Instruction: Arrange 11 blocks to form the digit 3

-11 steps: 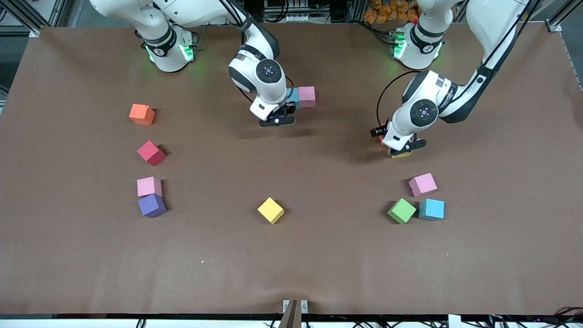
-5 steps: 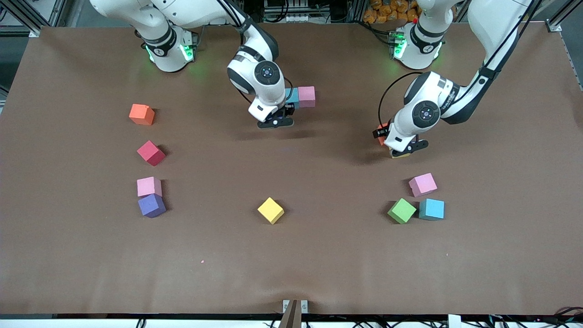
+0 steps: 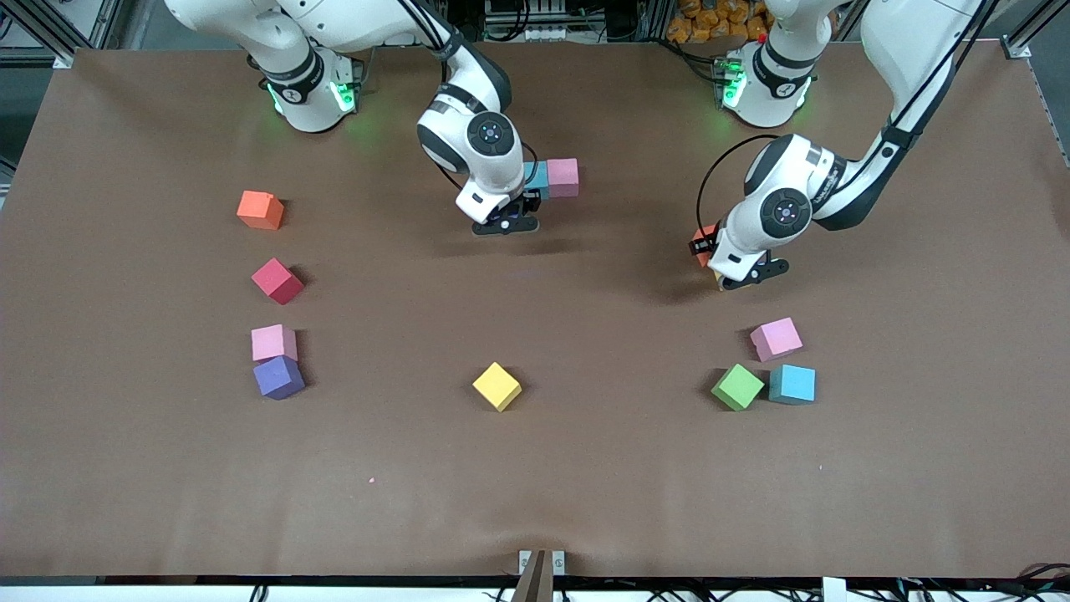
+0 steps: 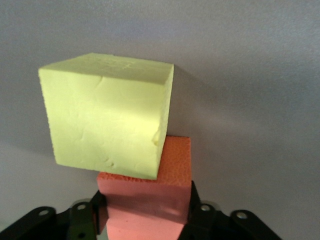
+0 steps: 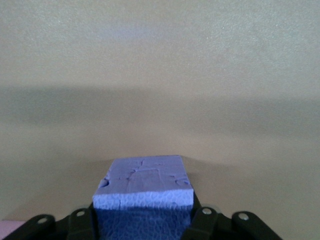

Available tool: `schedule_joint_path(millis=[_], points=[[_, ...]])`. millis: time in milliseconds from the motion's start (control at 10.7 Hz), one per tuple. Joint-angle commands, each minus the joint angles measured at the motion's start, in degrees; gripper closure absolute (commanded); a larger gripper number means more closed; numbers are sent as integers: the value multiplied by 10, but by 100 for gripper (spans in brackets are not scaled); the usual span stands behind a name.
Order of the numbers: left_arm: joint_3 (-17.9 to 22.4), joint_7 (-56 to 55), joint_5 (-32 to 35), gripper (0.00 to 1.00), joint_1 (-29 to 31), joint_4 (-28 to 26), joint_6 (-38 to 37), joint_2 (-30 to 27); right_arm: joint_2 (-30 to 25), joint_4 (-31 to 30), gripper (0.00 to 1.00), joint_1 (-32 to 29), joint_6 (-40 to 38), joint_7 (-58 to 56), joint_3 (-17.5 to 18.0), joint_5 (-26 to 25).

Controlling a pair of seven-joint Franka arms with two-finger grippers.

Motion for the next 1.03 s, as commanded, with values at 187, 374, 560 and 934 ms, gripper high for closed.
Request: schedule_joint_path(millis=[187,374,560,934], points=[[-13,-62,3,65,-4,83,-94,-3,9,11,0,-6,-2,0,3,5],[-34,-126,3,65,-17,127,-117,-1,-25,16,0,-12,-12,0,3,5],[-36,-150,-18,65,-44,164,-128,0,-49,38,0,-22,-14,3,1,5],[-35,-156,-23,65,-103,269,-166,37,-129,35,0,-108,-22,-8,-3,-3]])
